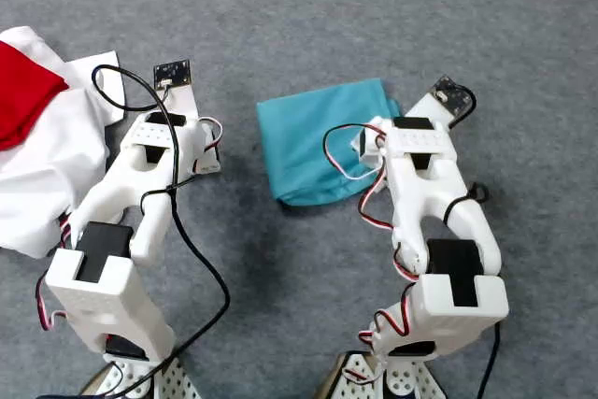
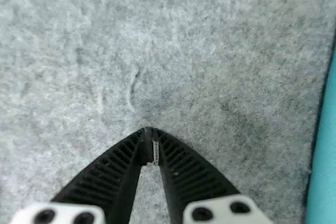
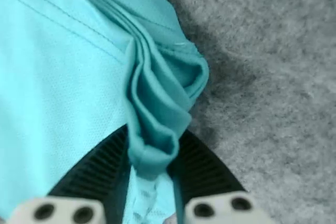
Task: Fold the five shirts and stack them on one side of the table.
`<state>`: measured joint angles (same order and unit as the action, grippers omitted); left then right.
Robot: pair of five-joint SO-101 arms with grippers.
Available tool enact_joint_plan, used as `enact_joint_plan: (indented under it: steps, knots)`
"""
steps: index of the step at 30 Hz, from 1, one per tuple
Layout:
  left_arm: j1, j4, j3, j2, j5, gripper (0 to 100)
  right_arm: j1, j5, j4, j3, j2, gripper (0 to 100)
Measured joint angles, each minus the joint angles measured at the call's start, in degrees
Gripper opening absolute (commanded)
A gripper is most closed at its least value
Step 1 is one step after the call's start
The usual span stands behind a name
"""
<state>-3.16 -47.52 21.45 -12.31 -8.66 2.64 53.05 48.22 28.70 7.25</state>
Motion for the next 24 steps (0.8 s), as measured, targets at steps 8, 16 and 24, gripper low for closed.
enact_joint_plan:
  steps: [8,16,24]
  knots:
    - [0.0,0.0,0.0,0.0,0.0,2,-7.2,-2.6,5.3,-4.4,0.0,0.4]
    - [0.0,0.0,0.0,0.0,0.0,2,-21.4,-9.9,11.5,-13.1,0.1,0.4]
    - [0.0,0.0,0.0,0.0,0.0,2,-32.9,-16.6,12.1,-15.3,0.1,0.5]
